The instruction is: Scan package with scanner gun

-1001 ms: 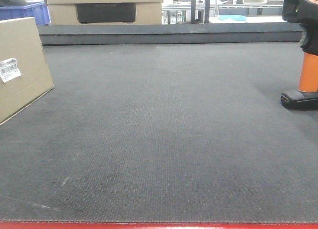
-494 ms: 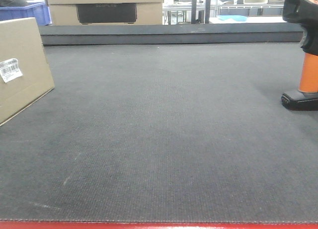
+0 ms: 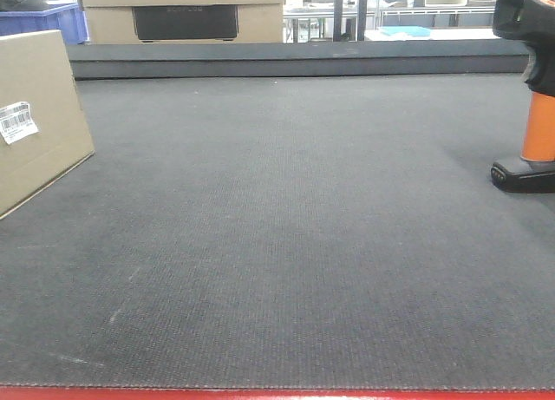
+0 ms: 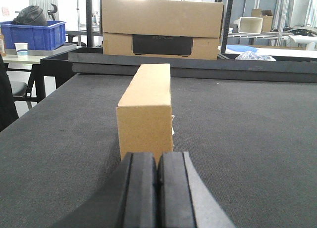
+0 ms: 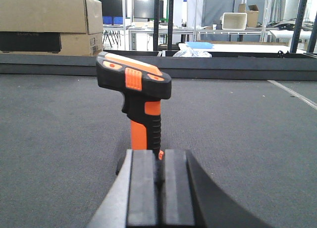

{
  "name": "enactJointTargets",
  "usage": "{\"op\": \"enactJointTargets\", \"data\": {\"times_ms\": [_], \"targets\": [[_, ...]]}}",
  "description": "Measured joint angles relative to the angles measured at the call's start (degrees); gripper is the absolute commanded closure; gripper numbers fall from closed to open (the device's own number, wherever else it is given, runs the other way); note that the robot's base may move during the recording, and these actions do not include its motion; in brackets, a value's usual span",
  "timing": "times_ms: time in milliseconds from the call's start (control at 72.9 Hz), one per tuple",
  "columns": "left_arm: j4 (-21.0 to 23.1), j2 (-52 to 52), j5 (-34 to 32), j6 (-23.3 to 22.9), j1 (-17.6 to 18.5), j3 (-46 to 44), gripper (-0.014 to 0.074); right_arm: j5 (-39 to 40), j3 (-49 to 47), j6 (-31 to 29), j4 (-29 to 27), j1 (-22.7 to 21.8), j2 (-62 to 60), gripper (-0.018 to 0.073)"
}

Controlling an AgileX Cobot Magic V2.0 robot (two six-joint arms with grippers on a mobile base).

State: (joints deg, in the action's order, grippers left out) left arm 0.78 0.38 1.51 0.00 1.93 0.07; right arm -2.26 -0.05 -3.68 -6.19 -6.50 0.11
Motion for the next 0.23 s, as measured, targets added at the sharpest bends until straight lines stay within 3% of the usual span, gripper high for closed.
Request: {"op": "enactJointTargets", "data": {"times_ms": [233], "targets": [[0.00, -0.09, 0.00, 0.00, 0.00, 0.00, 0.0708, 0.00, 0.00, 0.00, 0.00, 0.00, 0.00, 0.0728]]}}
